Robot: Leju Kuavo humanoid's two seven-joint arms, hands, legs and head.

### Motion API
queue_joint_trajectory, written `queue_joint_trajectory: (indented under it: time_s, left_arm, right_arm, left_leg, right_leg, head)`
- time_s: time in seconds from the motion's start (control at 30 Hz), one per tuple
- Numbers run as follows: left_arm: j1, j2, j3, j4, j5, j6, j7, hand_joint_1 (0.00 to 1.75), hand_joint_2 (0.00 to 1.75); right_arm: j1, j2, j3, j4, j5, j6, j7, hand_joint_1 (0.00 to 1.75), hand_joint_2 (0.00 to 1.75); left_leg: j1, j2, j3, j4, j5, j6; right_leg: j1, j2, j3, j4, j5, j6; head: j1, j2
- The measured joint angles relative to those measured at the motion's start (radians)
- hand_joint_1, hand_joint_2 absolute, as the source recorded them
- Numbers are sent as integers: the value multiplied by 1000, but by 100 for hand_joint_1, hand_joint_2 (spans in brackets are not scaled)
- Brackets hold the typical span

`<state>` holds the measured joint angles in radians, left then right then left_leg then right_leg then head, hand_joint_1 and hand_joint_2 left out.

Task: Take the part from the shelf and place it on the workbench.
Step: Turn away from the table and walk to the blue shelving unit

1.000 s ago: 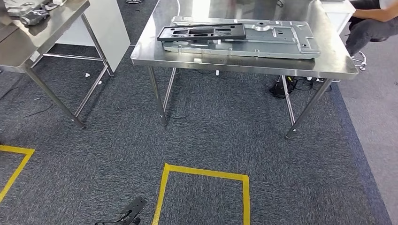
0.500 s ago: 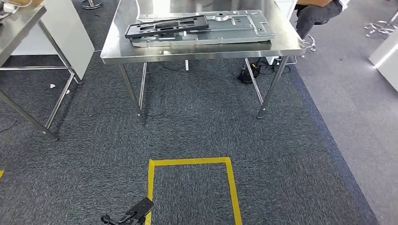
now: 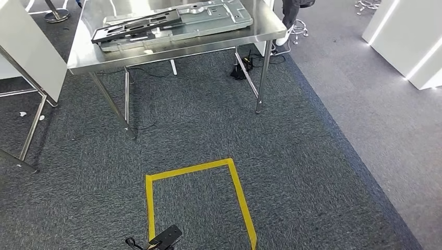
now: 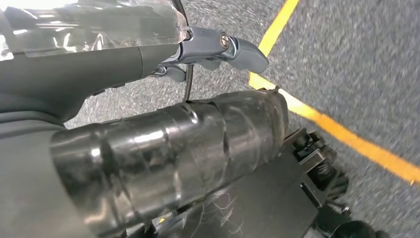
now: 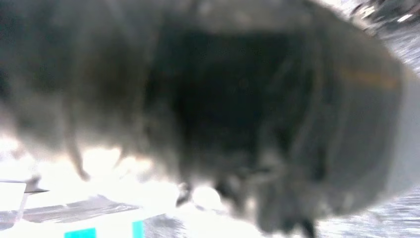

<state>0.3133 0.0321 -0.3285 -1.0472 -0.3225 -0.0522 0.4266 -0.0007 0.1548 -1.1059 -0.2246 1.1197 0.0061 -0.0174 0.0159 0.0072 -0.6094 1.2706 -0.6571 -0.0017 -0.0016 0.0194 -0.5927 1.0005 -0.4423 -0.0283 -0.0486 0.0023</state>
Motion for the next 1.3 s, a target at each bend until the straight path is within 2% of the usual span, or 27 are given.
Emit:
queue_joint_trajectory:
  time_s: [0.03,0.1,0.17,0.2,0.27,0.3,0.33,0.43,0.47,0.5,0.57,0.6,0.63,0.7,0.77,0.8,0.83,0.9,0.97,1.0,1.03,1.07,1.13,1.17,1.2,1.23,1.3]
  left_arm:
    - [-1,7,-12,-1,10,10,4,0,0]
    - [-6,20,-35,-4,33,28,11,0,0]
    - [-11,34,-58,-11,60,45,14,0,0]
    - [-15,42,-72,-13,81,55,15,0,0]
    - [-25,53,-108,-16,138,82,15,0,0]
    - [-33,59,-130,-16,172,97,14,0,0]
    - [-41,64,-153,-16,204,112,13,0,0]
    - [-74,72,-218,-9,257,134,12,0,0]
    - [-94,70,-241,2,257,130,13,0,0]
    - [-125,63,-267,22,254,121,14,0,0]
    - [-196,38,-313,73,250,100,14,0,0]
    - [-227,25,-330,95,253,90,12,0,0]
    - [-250,15,-341,112,259,82,7,0,0]
    - [-280,1,-358,140,274,68,-9,0,0]
    - [-295,-8,-370,161,286,59,-26,0,0]
    - [-301,-12,-375,169,291,55,-31,0,0]
    - [-304,-15,-379,174,296,52,-35,0,0]
    - [-310,-19,-385,183,301,48,-38,0,0]
    - [-311,-20,-389,191,304,44,-38,0,0]
    - [-312,-20,-390,195,307,39,-40,0,0]
    - [-312,-20,-391,197,311,33,-44,0,0]
    - [-313,-20,-391,199,315,27,-49,0,0]
    - [-319,-18,-392,202,321,17,-57,0,0]
    - [-323,-17,-392,203,322,15,-60,0,0]
    - [-326,-16,-393,205,323,13,-61,0,0]
    - [-328,-16,-394,206,324,13,-61,0,0]
    - [-330,-17,-397,207,326,9,-64,0,0]
  right_arm:
    - [0,3,0,2,5,-8,10,0,0]
    - [-2,13,0,8,14,-21,25,0,0]
    - [-6,23,0,12,22,-23,30,0,0]
    - [-8,26,0,14,27,-20,30,0,0]
    - [-6,25,1,17,38,-3,28,0,0]
    - [-5,24,1,19,43,11,27,0,0]
    - [-4,23,2,19,49,27,27,0,0]
    - [-25,17,4,22,45,86,47,0,0]
    - [-42,11,5,23,33,110,74,0,0]
    - [-67,3,5,24,18,136,114,0,0]
    - [-127,-18,4,25,-2,178,191,0,0]
    - [-161,-28,4,25,-7,196,219,0,0]
    - [-190,-40,4,25,-8,214,239,0,0]
    - [-240,-70,4,24,-4,257,273,0,0]
    - [-277,-103,4,24,3,295,303,0,0]
    - [-294,-119,4,24,5,308,316,0,0]
    - [-309,-130,4,24,7,316,326,0,0]
    - [-334,-147,4,24,8,323,338,0,0]
    - [-349,-158,4,24,9,326,341,0,0]
    - [-356,-165,4,24,9,332,345,0,0]
    - [-362,-172,4,24,10,341,351,0,0]
    - [-370,-180,4,25,11,352,360,0,0]
    - [-389,-191,4,27,12,372,377,0,0]
    - [-399,-196,4,28,12,379,383,0,0]
    - [-407,-202,4,30,11,383,386,0,0]
    - [-413,-209,4,31,11,386,389,0,0]
    - [-421,-227,4,31,11,390,398,0,0]
  left_leg:
    - [-5,-3,30,-23,26,9]
    - [-20,-36,127,-153,78,39]
    - [-30,-76,204,-283,87,61]
    - [-34,-83,218,-313,83,66]
    - [-35,-63,214,-329,98,67]
    - [-32,-50,207,-334,111,68]
    - [-28,-36,198,-339,125,71]
    - [-23,6,159,-335,155,73]
    - [-23,21,142,-328,162,71]
    - [-21,37,124,-318,170,66]
    - [-15,67,81,-291,181,56]
    - [-14,80,63,-274,184,50]
    - [-14,93,47,-258,184,44]
    - [-17,113,37,-240,187,30]
    - [-13,123,34,-236,193,15]
    - [-9,109,27,-229,183,7]
    - [-6,83,15,-208,156,1]
    - [-4,24,-18,-110,59,0]
    - [-7,3,-43,8,-13,11]
    - [-10,1,-39,33,-17,19]
    - [-16,-2,-16,20,-1,30]
    - [-25,-9,23,-31,29,44]
    - [-48,-52,118,-180,84,83]
    - [-55,-71,148,-238,98,95]
    - [-60,-84,162,-272,104,104]
    - [-61,-81,164,-287,109,106]
    - [-58,-61,159,-311,138,107]
  right_leg:
    - [5,13,-14,3,11,-1]
    - [12,38,-38,9,31,-2]
    - [13,59,-54,13,52,3]
    - [11,69,-59,11,63,8]
    - [7,86,-67,7,83,18]
    - [8,81,-74,14,74,23]
    - [8,66,-84,37,45,27]
    - [-4,7,-127,199,-99,47]
    - [-12,-3,-133,251,-115,55]
    - [-20,-10,-128,278,-104,63]
    - [-38,-27,-72,239,-49,81]
    - [-44,-47,-23,179,-42,91]
    - [-44,-64,22,120,-49,93]
    - [-38,-81,63,47,-78,81]
    - [-32,-66,49,39,-71,54]
    - [-30,-58,39,38,-62,43]
    - [-30,-52,29,36,-50,32]
    - [-22,-36,1,35,-24,14]
    - [-9,-13,-28,36,-1,5]
    - [-3,0,-41,37,9,3]
    - [3,14,-52,38,19,1]
    - [7,27,-60,39,27,0]
    - [8,50,-73,39,45,2]
    - [6,61,-78,37,56,5]
    - [1,70,-82,32,67,10]
    - [-1,80,-86,26,80,17]
    - [-2,82,-92,15,93,26]
  head:
    - [0,0]
    - [0,0]
    - [1,0]
    - [1,0]
    - [0,0]
    - [1,0]
    - [3,0]
    - [8,0]
    - [8,0]
    - [8,0]
    - [8,0]
    - [8,0]
    - [9,0]
    - [3,0]
    - [-4,0]
    - [-4,0]
    - [-5,0]
    - [-7,0]
    - [-7,0]
    - [-7,0]
    - [-7,0]
    - [-7,0]
    - [-6,0]
    - [-7,0]
    - [-7,0]
    - [-9,0]
    - [-10,0]
